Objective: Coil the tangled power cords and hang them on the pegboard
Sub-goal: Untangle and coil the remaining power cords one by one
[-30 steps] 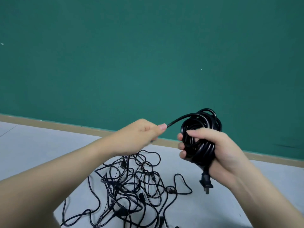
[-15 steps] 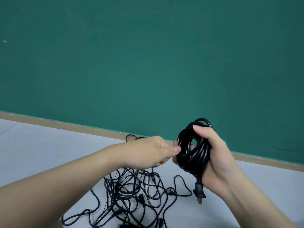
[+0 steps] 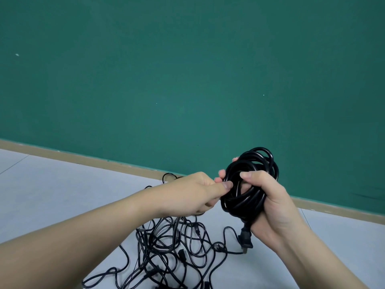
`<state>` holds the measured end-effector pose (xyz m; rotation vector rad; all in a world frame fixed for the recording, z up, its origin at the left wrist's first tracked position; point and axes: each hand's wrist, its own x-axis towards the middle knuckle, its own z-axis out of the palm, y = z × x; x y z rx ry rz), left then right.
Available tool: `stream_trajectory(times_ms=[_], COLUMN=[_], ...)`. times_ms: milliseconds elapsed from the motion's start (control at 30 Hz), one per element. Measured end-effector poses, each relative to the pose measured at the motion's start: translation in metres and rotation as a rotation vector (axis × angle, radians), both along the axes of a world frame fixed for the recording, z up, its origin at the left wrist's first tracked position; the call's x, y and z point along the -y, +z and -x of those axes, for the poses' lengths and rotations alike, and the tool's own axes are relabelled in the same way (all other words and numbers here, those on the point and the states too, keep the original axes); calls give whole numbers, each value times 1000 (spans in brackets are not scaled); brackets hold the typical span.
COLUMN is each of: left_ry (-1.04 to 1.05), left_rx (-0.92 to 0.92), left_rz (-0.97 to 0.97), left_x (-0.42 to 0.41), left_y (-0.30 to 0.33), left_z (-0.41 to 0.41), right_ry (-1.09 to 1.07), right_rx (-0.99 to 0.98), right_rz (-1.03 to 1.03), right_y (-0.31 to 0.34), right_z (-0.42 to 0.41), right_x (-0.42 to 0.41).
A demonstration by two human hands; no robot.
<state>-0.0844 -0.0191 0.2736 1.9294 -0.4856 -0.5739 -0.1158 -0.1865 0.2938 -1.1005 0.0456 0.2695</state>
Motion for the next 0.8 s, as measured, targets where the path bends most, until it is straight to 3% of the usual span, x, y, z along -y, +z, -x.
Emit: stream_trajectory(times_ms=[267,800], left_ry=[34,131], left_rx=[28,19], left_rz=[-39,160], left_x=[0,40], left_y=[-6,4], left_z=[-5,0], right_ry=[-43,-155], right_rx=[30,27], right_rz=[51,-2], right_y=[0,20], right_z=[0,-2], right_x=[-11,10])
